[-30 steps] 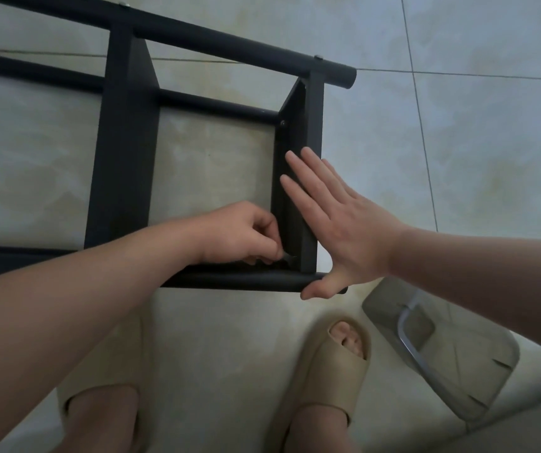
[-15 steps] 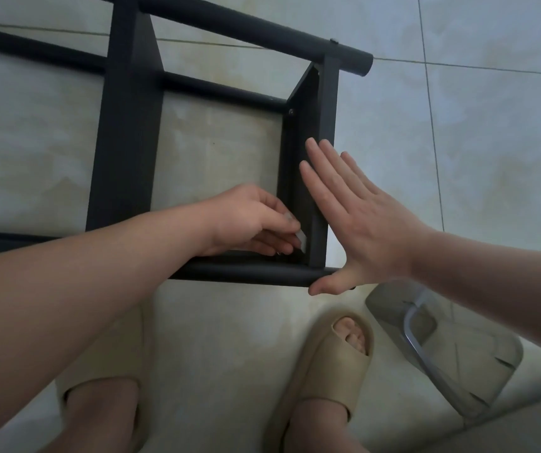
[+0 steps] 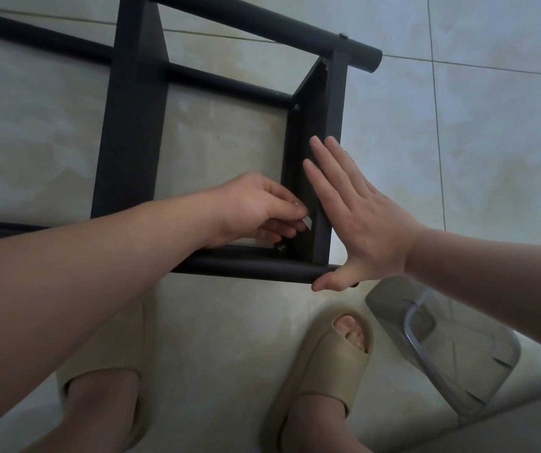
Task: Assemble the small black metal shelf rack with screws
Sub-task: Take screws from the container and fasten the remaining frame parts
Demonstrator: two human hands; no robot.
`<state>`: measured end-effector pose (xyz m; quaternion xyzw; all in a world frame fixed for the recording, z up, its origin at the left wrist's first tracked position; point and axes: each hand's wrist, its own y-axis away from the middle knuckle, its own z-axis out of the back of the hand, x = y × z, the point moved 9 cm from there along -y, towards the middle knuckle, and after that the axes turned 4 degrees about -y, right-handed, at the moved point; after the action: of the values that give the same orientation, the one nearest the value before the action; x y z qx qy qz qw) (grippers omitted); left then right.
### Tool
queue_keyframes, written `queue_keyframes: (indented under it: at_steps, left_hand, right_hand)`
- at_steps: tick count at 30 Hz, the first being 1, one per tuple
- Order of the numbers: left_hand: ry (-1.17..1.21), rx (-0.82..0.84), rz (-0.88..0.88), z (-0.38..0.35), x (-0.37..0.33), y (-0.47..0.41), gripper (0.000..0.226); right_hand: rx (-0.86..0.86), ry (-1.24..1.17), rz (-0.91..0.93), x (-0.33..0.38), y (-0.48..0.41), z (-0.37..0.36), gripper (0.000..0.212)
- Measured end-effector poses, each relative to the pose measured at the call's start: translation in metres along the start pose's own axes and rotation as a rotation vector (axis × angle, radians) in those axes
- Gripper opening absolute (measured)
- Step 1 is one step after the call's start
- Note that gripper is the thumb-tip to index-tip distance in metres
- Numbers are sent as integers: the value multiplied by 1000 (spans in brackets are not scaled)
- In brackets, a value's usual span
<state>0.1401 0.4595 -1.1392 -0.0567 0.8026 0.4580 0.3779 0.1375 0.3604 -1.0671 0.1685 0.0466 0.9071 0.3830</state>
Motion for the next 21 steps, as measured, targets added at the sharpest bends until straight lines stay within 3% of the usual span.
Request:
queue_keyframes:
  at_steps: [4,12,21]
  left_hand:
    - [-113,12,3,-2,1,2,9]
    - [-60,-41,-37,1,-9,2,8]
    - [-199,-25,-52,-2,-9,4,10]
  right_hand:
    - [-4,-3,-2,0,0,0,137]
    - [-11,-1,5,0,-1,-1,137]
    - [-9,-8,2,0,-1,-1,137]
